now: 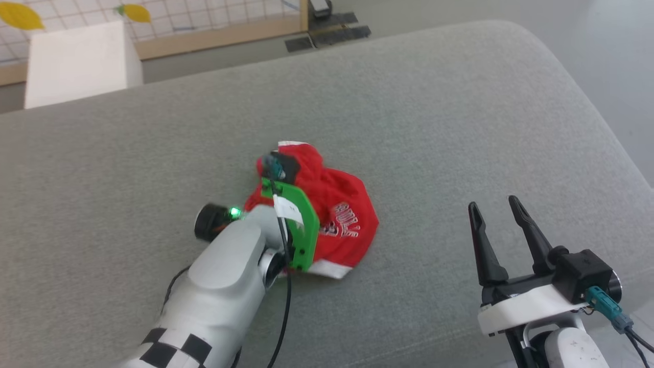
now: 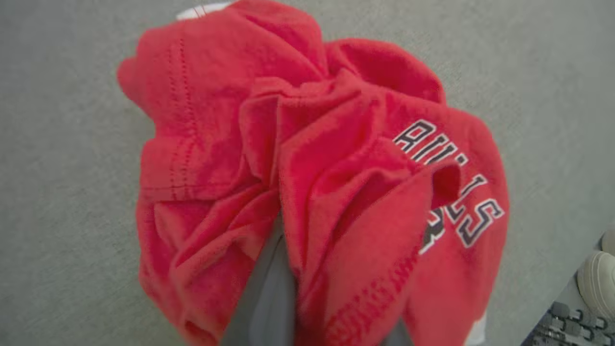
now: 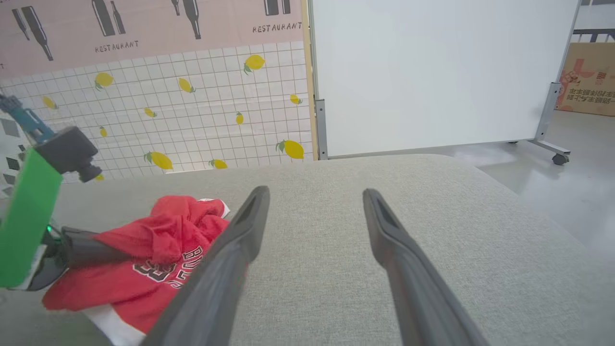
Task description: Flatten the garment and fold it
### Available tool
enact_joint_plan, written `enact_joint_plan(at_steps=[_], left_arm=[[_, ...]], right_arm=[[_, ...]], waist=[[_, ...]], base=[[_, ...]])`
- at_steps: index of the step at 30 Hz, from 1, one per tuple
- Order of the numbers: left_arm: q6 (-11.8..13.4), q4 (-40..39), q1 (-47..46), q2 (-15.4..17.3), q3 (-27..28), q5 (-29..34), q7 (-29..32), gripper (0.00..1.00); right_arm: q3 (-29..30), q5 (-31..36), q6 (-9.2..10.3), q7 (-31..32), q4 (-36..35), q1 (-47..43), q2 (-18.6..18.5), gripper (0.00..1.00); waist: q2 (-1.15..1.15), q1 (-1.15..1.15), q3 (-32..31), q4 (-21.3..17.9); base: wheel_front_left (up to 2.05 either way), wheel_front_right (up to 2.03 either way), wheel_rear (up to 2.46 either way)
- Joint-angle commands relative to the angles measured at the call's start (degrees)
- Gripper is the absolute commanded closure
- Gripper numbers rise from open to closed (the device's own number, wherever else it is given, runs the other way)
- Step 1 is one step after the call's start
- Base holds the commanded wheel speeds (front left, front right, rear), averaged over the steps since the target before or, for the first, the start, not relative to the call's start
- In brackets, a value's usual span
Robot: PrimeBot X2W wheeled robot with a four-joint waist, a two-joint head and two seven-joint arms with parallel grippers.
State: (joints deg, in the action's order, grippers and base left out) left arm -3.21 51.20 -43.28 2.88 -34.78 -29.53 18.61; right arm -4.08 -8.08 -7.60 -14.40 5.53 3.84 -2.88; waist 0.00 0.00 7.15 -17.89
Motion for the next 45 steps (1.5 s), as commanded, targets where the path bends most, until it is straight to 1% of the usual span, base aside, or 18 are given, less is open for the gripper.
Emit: enact_joint_plan(at_steps=[1,2,3,4,7,9,15,18,22,25,29,30,33,35,39,45], left_arm=[[0.1,1.8,0.2,0.0,-0.5,0.2,2.0,1.00],[0.0,3.0,0.1,0.0,-0.9,0.1,3.4,0.81],[-0.2,3.6,-0.1,0.0,-1.2,0.1,4.2,0.28],[-0.4,4.0,-0.5,0.0,-1.5,0.0,4.7,0.00],[-0.7,3.7,-1.6,0.0,-1.8,-0.1,3.8,0.00],[-0.8,2.4,-2.3,0.0,-1.1,-1.1,1.2,0.00],[-1.3,-4.6,-3.3,0.0,1.5,-3.3,-11.1,0.00],[-1.3,-9.0,-2.5,0.3,3.5,-4.0,-18.5,0.00],[-0.5,-13.8,0.6,2.0,6.5,-4.7,-27.3,0.00],[0.2,-17.3,4.4,3.7,9.2,-5.5,-31.7,0.00],[1.2,-23.7,11.5,6.3,13.9,-5.1,-33.5,0.00],[1.6,-26.4,13.7,7.0,15.6,-4.3,-33.5,0.00],[1.7,-34.0,21.0,7.6,20.4,-1.3,-33.6,0.00],[1.4,-37.8,25.6,7.4,23.0,0.7,-33.6,0.00],[0.2,-42.3,32.6,6.9,26.4,5.0,-33.6,0.00],[-0.5,-45.4,39.3,4.8,30.0,9.7,-33.6,0.00]], right_arm=[[-0.1,-0.5,0.11,-0.4,0.1,1.0,0.0,0.00],[0.0,-0.5,0.11,-0.5,0.2,1.0,0.0,0.00],[0.2,-0.6,0.11,-0.5,0.2,0.9,0.0,0.00],[0.5,-0.6,0.11,-0.5,0.3,0.9,0.0,0.00],[0.8,-0.5,0.11,-0.5,0.4,0.9,0.0,0.00],[0.9,-0.2,0.11,-0.6,0.4,1.0,0.0,0.00],[1.0,0.7,0.11,-0.6,0.1,1.1,0.0,0.00],[1.1,1.1,0.11,-0.6,0.0,0.8,0.0,0.00],[1.4,1.5,0.11,-0.6,0.0,0.4,0.0,0.00],[1.7,1.8,0.11,-0.6,-0.1,-0.2,0.0,0.00],[2.5,2.0,0.11,-0.3,-0.6,-1.1,0.0,0.00],[2.8,2.1,0.11,-0.3,-0.9,-1.3,0.0,0.00],[3.6,2.1,0.11,0.0,-1.3,-1.9,0.0,0.00],[4.2,2.1,0.11,0.1,-1.6,-2.2,0.0,0.00],[5.0,2.0,0.11,0.1,-2.0,-2.7,0.0,0.00],[5.4,1.9,0.11,0.5,-1.9,-3.2,0.0,0.00]], waist=[[0.00,0.00,2.6,-2.4],[0.00,0.00,2.7,-2.3],[0.00,0.00,2.8,-2.1],[0.00,0.00,2.9,-1.7],[0.00,0.00,2.7,-0.1],[0.00,0.00,2.2,1.2],[0.00,0.00,0.2,5.6],[0.00,0.00,-1.1,7.7],[0.00,0.00,-2.5,9.7],[0.00,0.00,-3.5,10.8],[0.00,0.00,-4.6,12.1],[0.00,0.00,-4.8,12.5],[0.00,0.00,-5.3,13.5],[0.00,0.00,-5.4,14.1],[0.00,0.00,-5.5,14.9],[0.00,0.00,-5.4,15.6]], base=[[0.00,0.00,0.00],[0.00,0.00,0.00],[0.00,0.00,0.00],[0.00,0.00,0.00],[0.00,0.00,0.00],[0.00,0.00,0.00],[0.00,0.00,0.00],[0.00,0.00,0.00],[0.00,0.00,0.00],[0.00,0.00,0.00],[0.00,0.00,0.00],[0.00,0.00,0.00],[0.00,0.00,0.00],[0.00,0.00,0.00],[0.00,0.00,0.00],[0.00,0.00,0.00]])
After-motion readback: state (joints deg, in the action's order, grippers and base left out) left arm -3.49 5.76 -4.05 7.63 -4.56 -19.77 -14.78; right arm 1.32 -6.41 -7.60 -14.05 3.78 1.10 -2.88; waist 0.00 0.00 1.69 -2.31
